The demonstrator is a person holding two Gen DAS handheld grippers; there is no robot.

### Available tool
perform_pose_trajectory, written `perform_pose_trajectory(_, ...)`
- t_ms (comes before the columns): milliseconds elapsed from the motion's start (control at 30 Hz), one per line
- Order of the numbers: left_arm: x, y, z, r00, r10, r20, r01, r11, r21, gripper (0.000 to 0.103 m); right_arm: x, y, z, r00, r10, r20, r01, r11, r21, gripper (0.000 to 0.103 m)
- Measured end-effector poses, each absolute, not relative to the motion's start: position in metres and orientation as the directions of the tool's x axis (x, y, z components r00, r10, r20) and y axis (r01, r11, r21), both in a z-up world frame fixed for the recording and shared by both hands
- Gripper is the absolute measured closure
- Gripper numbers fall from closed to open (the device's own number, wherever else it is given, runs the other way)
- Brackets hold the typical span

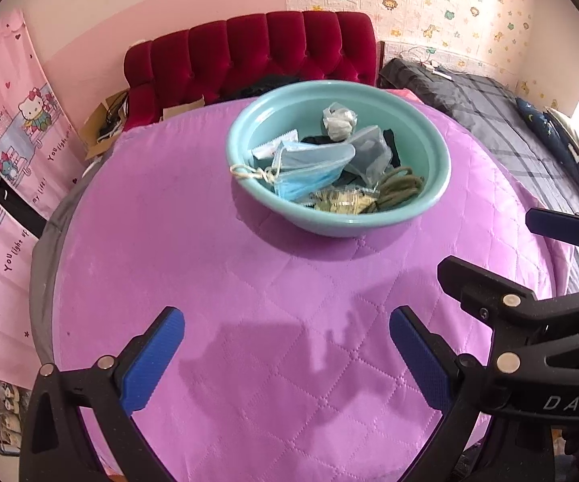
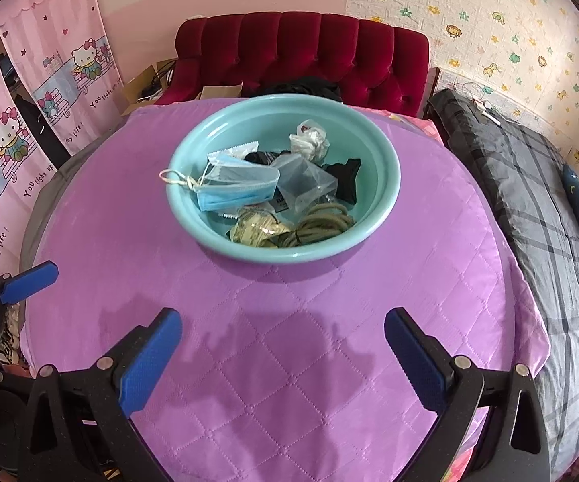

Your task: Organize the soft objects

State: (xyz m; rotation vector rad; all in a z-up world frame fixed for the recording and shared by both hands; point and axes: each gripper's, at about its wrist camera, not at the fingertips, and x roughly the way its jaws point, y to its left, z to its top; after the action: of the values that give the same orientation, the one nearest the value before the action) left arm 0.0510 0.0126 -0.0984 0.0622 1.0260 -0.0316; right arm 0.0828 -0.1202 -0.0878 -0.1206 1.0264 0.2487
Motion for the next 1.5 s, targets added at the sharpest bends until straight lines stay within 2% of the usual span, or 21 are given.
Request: perform_pose_trajectory(1500, 0.0544, 0.011, -0.1055, 0.502, 0.017, -0.865, 0.061, 0.997, 0.055, 0.0, 0.0842, -0.1199, -0.0988, 0.478, 0.145, -0.866, -0.257, 0.966, 0.02, 0.0)
